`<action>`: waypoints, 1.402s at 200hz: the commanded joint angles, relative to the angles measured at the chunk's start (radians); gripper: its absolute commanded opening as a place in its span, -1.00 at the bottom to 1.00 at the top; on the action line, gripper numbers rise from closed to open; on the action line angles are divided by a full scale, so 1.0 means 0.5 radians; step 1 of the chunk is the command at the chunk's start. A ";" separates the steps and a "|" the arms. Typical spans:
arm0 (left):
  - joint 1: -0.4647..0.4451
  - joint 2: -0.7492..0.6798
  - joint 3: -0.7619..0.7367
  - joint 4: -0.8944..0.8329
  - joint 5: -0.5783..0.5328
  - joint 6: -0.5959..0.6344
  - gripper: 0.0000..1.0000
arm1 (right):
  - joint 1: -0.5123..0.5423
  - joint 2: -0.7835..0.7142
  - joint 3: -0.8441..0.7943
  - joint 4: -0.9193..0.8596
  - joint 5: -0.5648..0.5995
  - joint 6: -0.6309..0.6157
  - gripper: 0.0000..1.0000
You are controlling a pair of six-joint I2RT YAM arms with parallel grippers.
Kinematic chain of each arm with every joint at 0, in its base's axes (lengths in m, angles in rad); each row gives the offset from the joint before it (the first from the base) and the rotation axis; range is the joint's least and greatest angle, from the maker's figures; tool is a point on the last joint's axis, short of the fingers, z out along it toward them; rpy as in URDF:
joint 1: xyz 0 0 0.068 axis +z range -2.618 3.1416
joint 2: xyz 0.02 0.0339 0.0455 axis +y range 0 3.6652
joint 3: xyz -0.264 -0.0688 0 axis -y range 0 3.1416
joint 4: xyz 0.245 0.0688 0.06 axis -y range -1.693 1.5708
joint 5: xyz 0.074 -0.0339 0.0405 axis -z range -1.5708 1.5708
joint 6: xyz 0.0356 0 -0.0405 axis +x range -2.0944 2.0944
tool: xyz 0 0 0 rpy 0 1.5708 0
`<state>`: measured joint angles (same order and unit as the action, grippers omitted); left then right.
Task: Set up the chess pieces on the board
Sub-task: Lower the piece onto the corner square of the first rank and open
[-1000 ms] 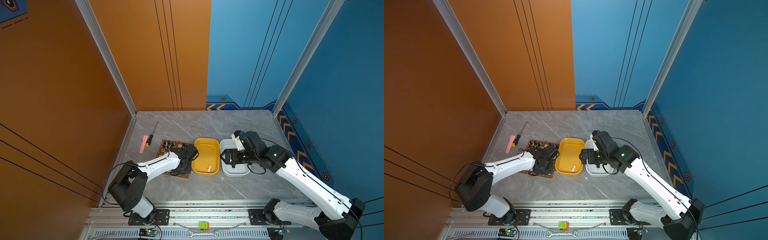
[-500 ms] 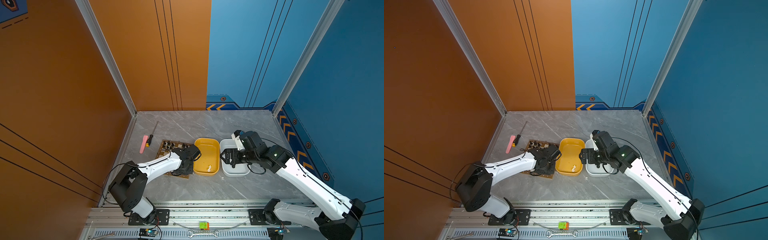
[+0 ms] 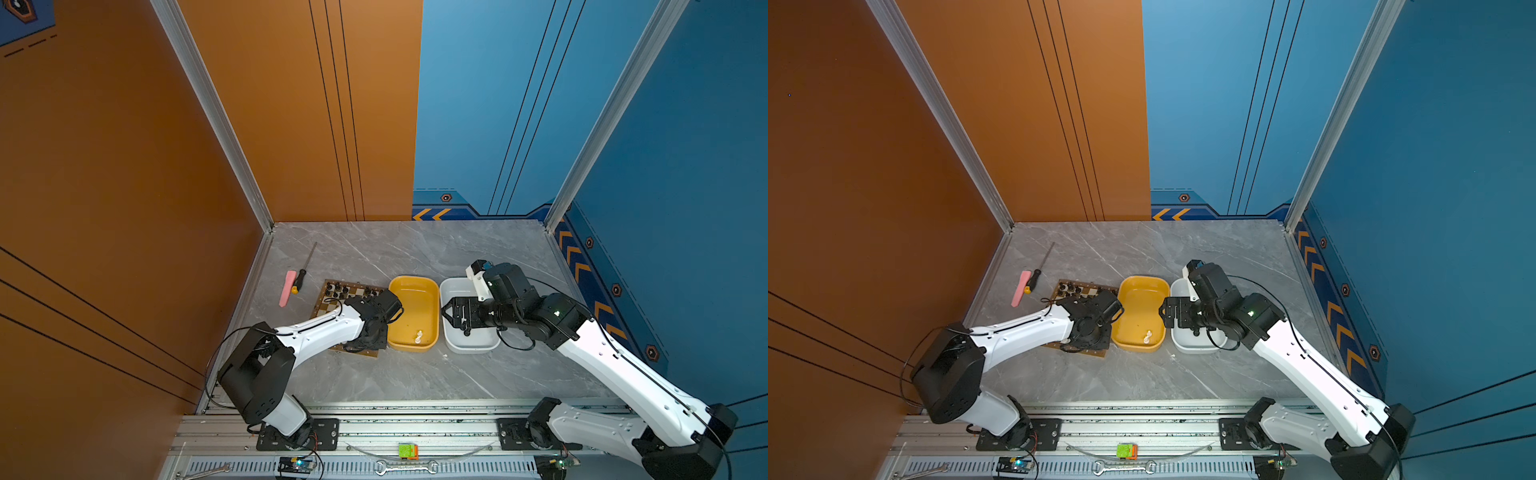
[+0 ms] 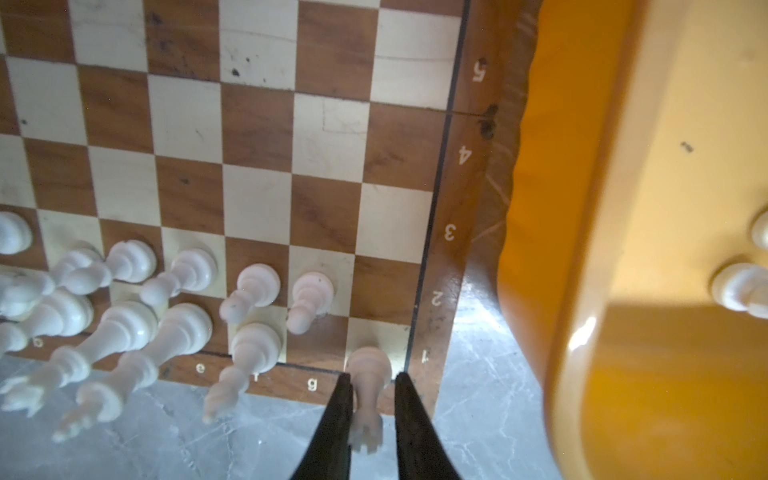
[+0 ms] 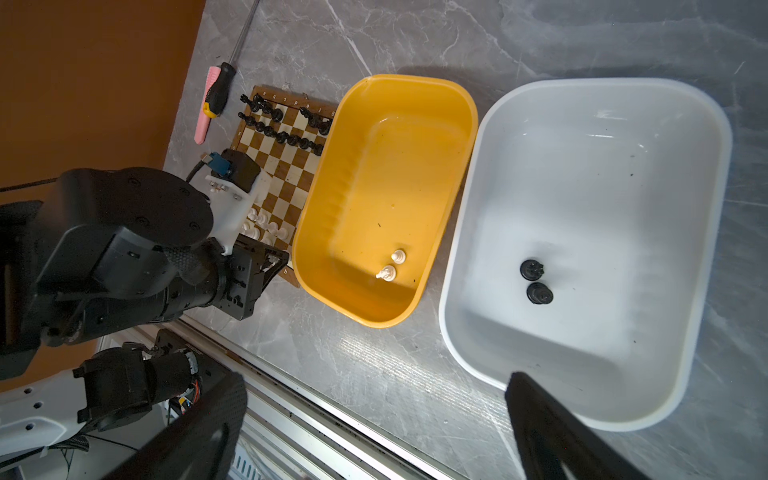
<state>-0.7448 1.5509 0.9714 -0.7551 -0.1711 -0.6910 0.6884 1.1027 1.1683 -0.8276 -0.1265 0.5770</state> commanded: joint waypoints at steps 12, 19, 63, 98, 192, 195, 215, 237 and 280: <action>-0.028 0.017 0.027 -0.049 0.021 -0.026 -0.55 | 0.013 -0.043 -0.026 0.012 0.056 0.030 0.99; -0.029 0.018 0.027 -0.047 0.023 -0.028 -0.55 | 0.013 -0.042 -0.025 0.011 0.058 0.030 0.99; -0.032 0.034 0.033 -0.048 0.025 -0.011 -0.45 | 0.071 -0.049 -0.021 0.008 0.069 0.041 1.00; -0.030 0.052 0.037 -0.045 0.021 0.001 -0.40 | 0.080 -0.051 -0.012 -0.001 0.082 0.044 0.99; -0.033 0.100 0.087 -0.022 0.080 0.041 -0.38 | 0.102 -0.049 -0.012 -0.015 0.109 0.060 0.99; -0.033 0.101 0.088 -0.021 0.080 0.044 -0.38 | 0.102 -0.049 -0.013 -0.014 0.108 0.060 0.99; -0.033 0.112 0.082 -0.021 0.077 0.044 -0.35 | 0.105 -0.049 -0.017 -0.017 0.115 0.064 1.00; -0.030 0.130 0.069 -0.012 0.072 0.050 -0.33 | 0.104 -0.049 -0.016 -0.017 0.121 0.062 0.99; -0.014 0.145 0.029 0.037 0.081 0.036 -0.33 | 0.109 -0.049 -0.007 -0.023 0.127 0.058 1.00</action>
<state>-0.7536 1.6093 0.9897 -0.7467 -0.1482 -0.6773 0.7341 1.0973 1.1671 -0.8276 -0.0994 0.6003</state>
